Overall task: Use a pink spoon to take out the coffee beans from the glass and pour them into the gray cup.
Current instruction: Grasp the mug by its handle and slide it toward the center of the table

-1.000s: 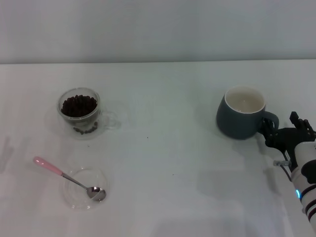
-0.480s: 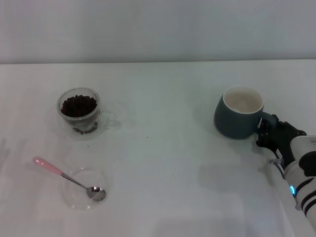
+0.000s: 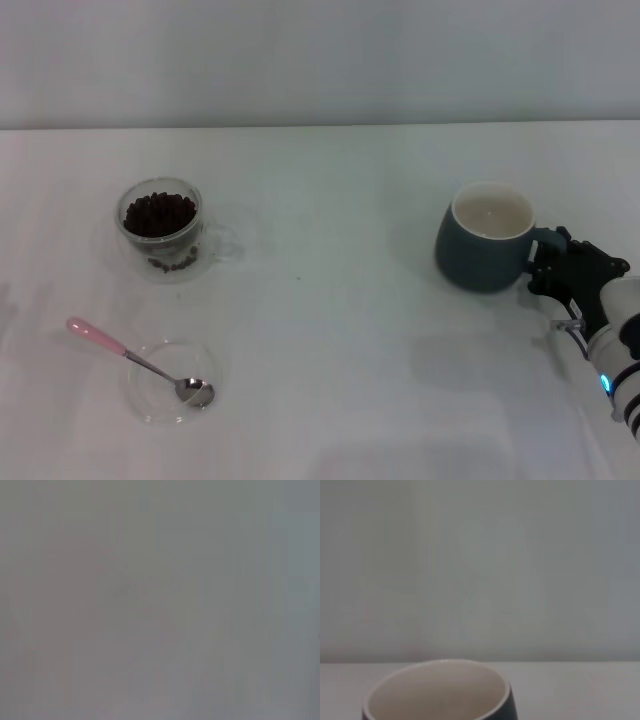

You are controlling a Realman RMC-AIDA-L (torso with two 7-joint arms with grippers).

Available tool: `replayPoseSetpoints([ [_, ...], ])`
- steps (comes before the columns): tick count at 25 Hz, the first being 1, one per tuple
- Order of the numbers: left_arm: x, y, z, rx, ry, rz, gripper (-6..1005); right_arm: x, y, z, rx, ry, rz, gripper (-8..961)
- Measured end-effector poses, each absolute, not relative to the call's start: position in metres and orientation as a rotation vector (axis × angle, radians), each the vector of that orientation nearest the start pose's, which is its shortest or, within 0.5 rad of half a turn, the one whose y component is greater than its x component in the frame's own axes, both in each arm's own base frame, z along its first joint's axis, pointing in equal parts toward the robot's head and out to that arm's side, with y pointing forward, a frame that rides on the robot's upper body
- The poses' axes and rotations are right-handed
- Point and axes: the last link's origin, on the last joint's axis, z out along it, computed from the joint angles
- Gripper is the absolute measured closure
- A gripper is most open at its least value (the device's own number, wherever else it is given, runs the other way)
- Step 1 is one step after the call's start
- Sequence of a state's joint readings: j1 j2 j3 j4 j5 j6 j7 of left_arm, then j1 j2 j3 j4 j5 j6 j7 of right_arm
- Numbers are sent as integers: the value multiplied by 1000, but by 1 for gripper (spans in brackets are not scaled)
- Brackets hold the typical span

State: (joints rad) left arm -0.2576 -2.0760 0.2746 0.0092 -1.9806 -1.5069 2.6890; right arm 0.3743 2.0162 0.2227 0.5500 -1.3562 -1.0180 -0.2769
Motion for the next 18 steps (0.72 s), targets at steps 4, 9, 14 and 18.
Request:
replayPoseSetpoints([
  [4, -375, 247, 30, -1418, -616, -882, 110, 341, 288, -66, -1616, 828, 530, 830],
  [9, -375, 247, 29, -1418, -615, -883, 110, 347, 289, -62, -1657, 811, 546, 831],
  [14, -374, 247, 28, -1418, -617, -885, 110, 346, 288, -64, -1716, 769, 534, 832],
  [18, -375, 247, 29, -1413, -619, -884, 110, 342, 287, -67, -1757, 749, 545, 832],
])
